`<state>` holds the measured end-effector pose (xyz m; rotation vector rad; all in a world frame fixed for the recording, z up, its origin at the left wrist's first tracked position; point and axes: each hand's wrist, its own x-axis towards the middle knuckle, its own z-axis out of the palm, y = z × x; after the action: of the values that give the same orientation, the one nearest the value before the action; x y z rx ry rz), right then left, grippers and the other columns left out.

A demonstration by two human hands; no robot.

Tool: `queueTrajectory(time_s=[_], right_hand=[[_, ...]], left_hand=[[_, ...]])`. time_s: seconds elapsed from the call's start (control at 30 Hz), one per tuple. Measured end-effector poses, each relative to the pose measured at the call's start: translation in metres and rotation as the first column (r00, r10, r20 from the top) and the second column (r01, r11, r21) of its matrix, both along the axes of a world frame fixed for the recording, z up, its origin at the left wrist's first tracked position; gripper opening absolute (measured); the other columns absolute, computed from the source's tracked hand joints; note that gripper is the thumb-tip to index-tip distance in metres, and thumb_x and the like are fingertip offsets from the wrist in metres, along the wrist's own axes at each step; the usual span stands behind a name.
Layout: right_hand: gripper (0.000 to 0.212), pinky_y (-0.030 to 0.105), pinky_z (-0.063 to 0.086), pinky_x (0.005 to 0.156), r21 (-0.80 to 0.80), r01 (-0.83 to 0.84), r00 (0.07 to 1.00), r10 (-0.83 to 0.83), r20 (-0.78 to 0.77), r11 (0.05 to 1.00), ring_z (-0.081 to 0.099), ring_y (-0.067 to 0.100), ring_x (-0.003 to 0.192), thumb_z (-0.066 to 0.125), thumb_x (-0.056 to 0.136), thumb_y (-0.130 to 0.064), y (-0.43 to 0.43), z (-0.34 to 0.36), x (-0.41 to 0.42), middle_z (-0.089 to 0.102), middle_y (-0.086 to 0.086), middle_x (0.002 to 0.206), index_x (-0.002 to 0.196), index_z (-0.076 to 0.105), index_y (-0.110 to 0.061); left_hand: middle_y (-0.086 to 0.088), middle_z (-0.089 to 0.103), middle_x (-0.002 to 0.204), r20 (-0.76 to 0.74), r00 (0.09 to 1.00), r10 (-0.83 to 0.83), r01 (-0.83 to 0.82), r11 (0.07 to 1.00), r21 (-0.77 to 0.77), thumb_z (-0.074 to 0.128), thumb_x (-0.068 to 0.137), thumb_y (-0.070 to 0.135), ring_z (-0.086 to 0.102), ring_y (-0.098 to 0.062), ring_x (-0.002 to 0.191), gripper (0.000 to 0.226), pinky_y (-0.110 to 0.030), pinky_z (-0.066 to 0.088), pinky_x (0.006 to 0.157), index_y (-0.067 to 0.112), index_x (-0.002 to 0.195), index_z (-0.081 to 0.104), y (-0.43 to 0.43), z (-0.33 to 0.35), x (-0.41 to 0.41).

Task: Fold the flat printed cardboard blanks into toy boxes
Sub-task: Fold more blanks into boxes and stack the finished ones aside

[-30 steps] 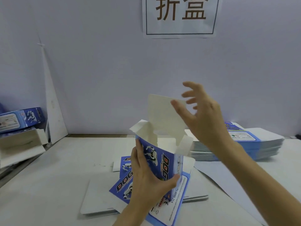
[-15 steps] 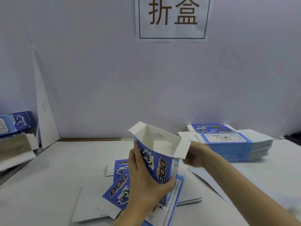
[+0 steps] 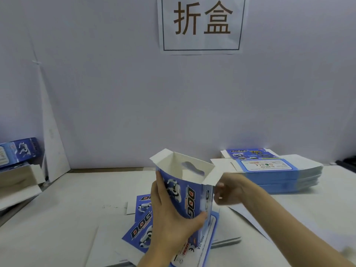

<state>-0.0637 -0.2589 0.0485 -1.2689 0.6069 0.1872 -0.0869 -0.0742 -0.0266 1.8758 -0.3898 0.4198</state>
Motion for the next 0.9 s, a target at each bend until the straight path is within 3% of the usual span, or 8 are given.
queueTrajectory(time_s=[0.13, 0.2, 0.3, 0.5, 0.63, 0.7, 0.8, 0.9], right_hand=[[0.004, 0.018, 0.044, 0.042, 0.194, 0.035, 0.988, -0.064, 0.144, 0.98, 0.059, 0.014, 0.042, 0.062, 0.088, -0.006, -0.006, -0.01, -0.004, 0.068, 0.01, 0.061, 0.092, 0.061, -0.005], [0.015, 0.023, 0.053, 0.047, 0.22, 0.086, 0.952, -0.145, 0.27, 0.972, 0.068, 0.02, 0.058, 0.065, 0.088, -0.01, -0.005, -0.005, -0.003, 0.073, 0.013, 0.075, 0.1, 0.059, -0.004], [0.025, 0.028, 0.056, 0.047, 0.242, 0.081, 0.896, -0.177, 0.407, 0.967, 0.071, 0.021, 0.058, 0.067, 0.088, -0.023, 0.003, 0.009, -0.001, 0.072, 0.008, 0.066, 0.103, 0.057, -0.005], [0.025, 0.027, 0.057, 0.056, -0.241, 0.221, 0.726, 0.005, 0.688, 0.945, 0.073, 0.018, 0.076, 0.062, 0.091, -0.01, 0.007, 0.035, -0.001, 0.072, 0.006, 0.094, 0.116, 0.062, -0.013], [0.035, 0.027, 0.058, 0.059, -0.349, 0.235, 0.642, 0.125, 0.757, 0.907, 0.07, 0.011, 0.079, 0.055, 0.095, -0.006, 0.004, 0.041, 0.0, 0.069, 0.001, 0.095, 0.122, 0.057, -0.027], [0.032, 0.025, 0.058, 0.059, -0.383, 0.236, 0.619, 0.165, 0.768, 0.893, 0.069, 0.007, 0.076, 0.053, 0.095, -0.003, 0.002, 0.041, 0.0, 0.069, -0.001, 0.094, 0.114, 0.062, -0.027], [0.03, 0.033, 0.059, 0.066, -0.47, 0.307, 0.6, 0.215, 0.771, 0.827, 0.065, 0.021, 0.085, 0.052, 0.096, -0.003, 0.001, 0.041, 0.0, 0.069, 0.007, 0.096, 0.1, 0.069, -0.026], [0.019, 0.032, 0.058, 0.059, -0.47, 0.363, 0.596, 0.187, 0.781, 0.805, 0.066, 0.021, 0.079, 0.058, 0.094, -0.014, 0.005, 0.048, 0.002, 0.07, 0.005, 0.086, 0.091, 0.074, -0.024]], left_hand=[[0.026, 0.003, 0.15, -0.003, 1.0, 0.03, -0.03, 0.997, 0.064, 0.083, 0.049, 0.061, 0.023, -0.005, 0.137, 0.142, -0.041, 0.036, 0.108, 0.062, 0.125, -0.038, -0.004, 0.001, 0.0], [0.031, 0.006, 0.145, -0.007, 1.0, 0.023, -0.023, 0.998, 0.055, 0.083, 0.048, 0.061, 0.025, -0.001, 0.133, 0.142, -0.04, 0.038, 0.107, 0.063, 0.124, -0.037, -0.002, -0.002, 0.001], [0.037, 0.01, 0.137, 0.017, 1.0, 0.019, -0.02, 0.999, 0.038, 0.083, 0.047, 0.061, 0.024, 0.002, 0.129, 0.14, -0.042, 0.039, 0.105, 0.064, 0.126, -0.033, 0.001, -0.004, 0.002], [0.035, 0.008, 0.138, 0.017, 0.999, 0.044, -0.045, 0.997, 0.069, 0.081, 0.05, 0.062, 0.023, -0.009, 0.14, 0.137, -0.044, 0.037, 0.107, 0.066, 0.12, -0.037, -0.002, -0.003, 0.003], [0.039, 0.007, 0.137, 0.025, 0.999, 0.045, -0.047, 0.997, 0.066, 0.079, 0.047, 0.066, 0.021, -0.012, 0.142, 0.137, -0.046, 0.036, 0.108, 0.065, 0.125, -0.034, -0.004, -0.005, 0.005], [0.036, 0.009, 0.139, 0.022, 0.998, 0.062, -0.063, 0.996, 0.06, 0.078, 0.046, 0.067, 0.023, -0.013, 0.142, 0.136, -0.045, 0.037, 0.106, 0.064, 0.126, -0.033, -0.005, -0.005, 0.005], [0.034, 0.01, 0.141, 0.026, 0.998, 0.065, -0.067, 0.996, 0.06, 0.08, 0.048, 0.065, 0.024, -0.011, 0.141, 0.137, -0.044, 0.038, 0.105, 0.064, 0.127, -0.031, -0.005, -0.004, 0.004], [0.025, 0.011, 0.148, 0.035, 0.997, 0.066, -0.068, 0.996, 0.06, 0.076, 0.046, 0.067, 0.025, -0.011, 0.14, 0.134, -0.043, 0.039, 0.106, 0.064, 0.128, -0.03, -0.006, -0.004, 0.003]])
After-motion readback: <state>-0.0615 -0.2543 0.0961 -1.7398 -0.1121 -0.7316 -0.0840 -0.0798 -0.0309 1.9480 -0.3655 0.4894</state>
